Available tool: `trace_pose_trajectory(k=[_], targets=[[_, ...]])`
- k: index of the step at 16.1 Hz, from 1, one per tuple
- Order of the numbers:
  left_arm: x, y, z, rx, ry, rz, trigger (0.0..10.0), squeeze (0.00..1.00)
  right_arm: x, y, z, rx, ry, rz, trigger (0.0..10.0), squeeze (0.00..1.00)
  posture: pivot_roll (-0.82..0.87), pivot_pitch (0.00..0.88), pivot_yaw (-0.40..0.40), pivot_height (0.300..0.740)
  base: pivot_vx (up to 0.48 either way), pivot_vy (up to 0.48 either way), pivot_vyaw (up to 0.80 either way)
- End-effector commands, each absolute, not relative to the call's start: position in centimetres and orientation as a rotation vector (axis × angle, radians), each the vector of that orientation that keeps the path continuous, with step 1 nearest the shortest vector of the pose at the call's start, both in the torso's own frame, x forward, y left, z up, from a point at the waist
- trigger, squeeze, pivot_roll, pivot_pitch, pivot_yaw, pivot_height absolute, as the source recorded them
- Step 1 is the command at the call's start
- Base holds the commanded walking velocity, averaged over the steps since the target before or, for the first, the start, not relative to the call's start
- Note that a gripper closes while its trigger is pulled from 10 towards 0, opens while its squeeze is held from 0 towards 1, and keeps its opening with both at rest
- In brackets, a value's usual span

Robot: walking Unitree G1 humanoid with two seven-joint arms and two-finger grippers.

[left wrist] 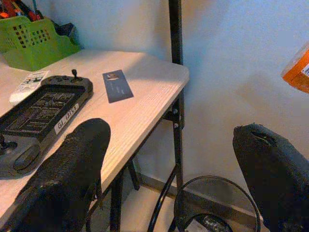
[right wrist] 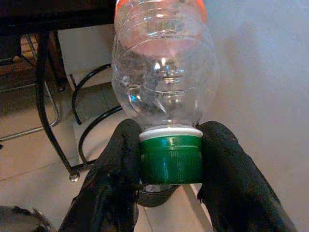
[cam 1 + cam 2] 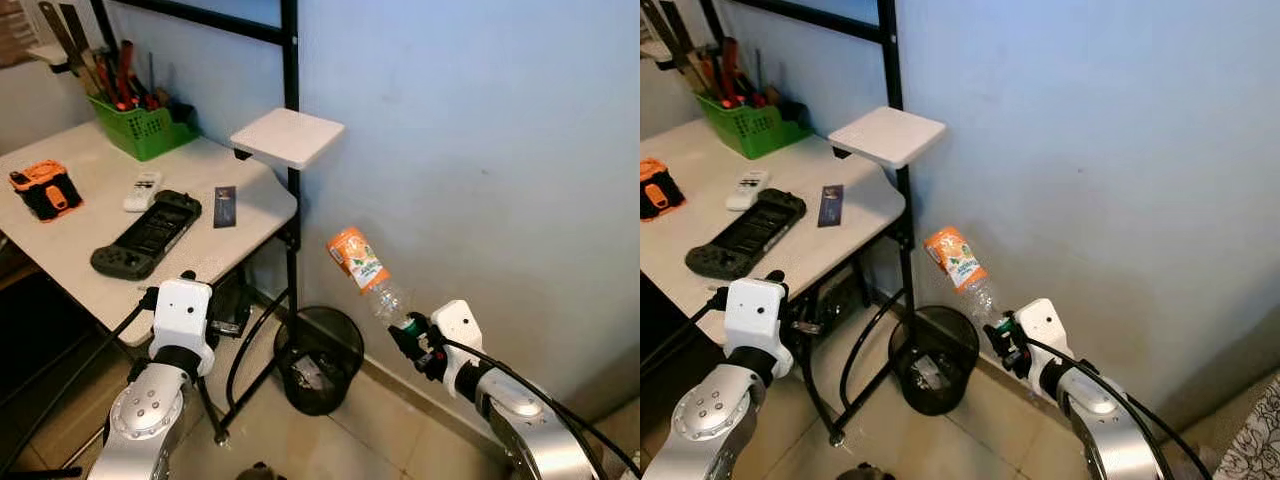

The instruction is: Clean up the room

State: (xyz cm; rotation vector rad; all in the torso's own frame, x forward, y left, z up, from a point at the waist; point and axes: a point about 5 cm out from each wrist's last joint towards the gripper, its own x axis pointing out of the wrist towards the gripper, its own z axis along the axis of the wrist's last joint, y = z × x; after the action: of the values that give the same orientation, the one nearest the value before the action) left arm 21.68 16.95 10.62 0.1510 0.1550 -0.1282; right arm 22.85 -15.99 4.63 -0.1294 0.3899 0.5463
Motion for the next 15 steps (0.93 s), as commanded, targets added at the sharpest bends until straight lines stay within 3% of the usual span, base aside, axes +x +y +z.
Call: trace_pose_trajectory(k=[1,15], targets=[[21.67,16.91,10.87,0.160,0.151,-0.140,10.0,0.00,23.04,-16.05,4.74,-0.128,0.383,0.536,10.0,0.00,0.05,0.000,0.009,0.740,0.262,0.000,0.00],[21.81,16.91,10.82,0.161,0.158,-0.162,10.0,0.00,23.34,-16.34,4.82,-0.104,0.370,0.475,10.0,0.00,0.05,0.000,0.019,0.740,0.302,0.000,0.00]])
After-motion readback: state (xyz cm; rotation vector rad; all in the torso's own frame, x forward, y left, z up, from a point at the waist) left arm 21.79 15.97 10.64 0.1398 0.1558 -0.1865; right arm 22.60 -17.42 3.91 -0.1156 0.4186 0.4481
